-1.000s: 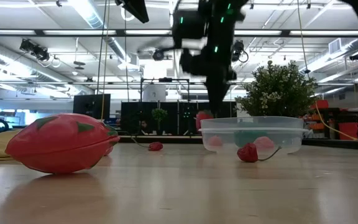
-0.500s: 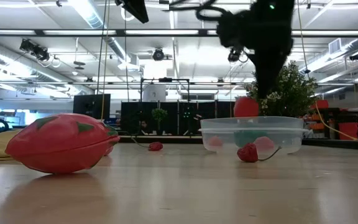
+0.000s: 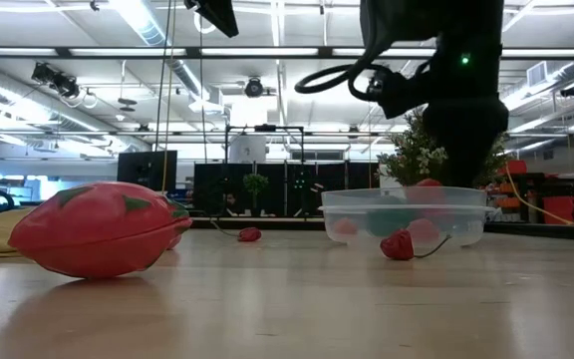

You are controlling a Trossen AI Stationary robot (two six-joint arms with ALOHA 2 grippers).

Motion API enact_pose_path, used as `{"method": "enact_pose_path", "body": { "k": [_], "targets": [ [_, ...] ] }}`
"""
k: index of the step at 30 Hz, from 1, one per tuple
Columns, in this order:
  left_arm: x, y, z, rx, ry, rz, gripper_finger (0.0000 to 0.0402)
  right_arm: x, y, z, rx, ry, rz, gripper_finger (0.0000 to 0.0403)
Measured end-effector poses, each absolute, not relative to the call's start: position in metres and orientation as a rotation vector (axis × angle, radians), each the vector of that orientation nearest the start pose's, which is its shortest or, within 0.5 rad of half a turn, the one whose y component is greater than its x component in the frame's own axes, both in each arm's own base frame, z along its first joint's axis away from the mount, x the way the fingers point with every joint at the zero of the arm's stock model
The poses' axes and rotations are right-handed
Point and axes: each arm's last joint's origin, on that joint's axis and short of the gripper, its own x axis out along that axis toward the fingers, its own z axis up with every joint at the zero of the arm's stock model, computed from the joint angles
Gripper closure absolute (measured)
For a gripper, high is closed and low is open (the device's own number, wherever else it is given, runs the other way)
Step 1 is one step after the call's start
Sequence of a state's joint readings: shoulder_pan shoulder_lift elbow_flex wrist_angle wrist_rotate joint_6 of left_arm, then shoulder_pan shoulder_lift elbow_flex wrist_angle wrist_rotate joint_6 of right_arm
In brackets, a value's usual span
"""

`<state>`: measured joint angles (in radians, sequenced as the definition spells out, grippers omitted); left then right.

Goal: Pick and placing Produce into tupperware
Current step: Put the strawberry into the transparent bin, then put the peach into the transparent bin

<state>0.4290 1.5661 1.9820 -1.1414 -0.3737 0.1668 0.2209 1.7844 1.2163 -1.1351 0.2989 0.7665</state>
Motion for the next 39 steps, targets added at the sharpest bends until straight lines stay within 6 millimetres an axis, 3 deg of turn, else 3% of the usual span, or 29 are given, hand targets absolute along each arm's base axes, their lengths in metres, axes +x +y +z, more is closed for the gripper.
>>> {"method": "enact_pose_path", "body": {
  "k": [9, 20, 27, 33, 39],
  "targets": [
    [0.259, 0.13, 0.458, 0.083, 0.788, 0.722, 0.0265, 0.299, 0.053, 0.185, 0.151, 1.552, -0.549, 0.0381],
    [0.259, 0.129, 0.458, 0.034, 0.776, 0.74, 0.0273, 0.303, 0.054, 0.184, 0.096, 1.542, -0.433, 0.0309],
    [0.254, 0.113, 0.446, 0.007, 0.926, 0.695, 0.0267, 0.305, 0.048, 0.185, -0.038, 1.487, -0.494, 0.0284],
    [0.266, 0.082, 0.401, -0.048, 1.122, 0.638, 0.0268, 0.309, 0.034, 0.187, -0.134, 1.415, -0.617, 0.0283],
    [0.281, 0.038, 0.326, -0.085, 1.284, 0.609, 0.0262, 0.315, 0.021, 0.188, -0.167, 1.324, -0.713, 0.0283]
  ]
}}
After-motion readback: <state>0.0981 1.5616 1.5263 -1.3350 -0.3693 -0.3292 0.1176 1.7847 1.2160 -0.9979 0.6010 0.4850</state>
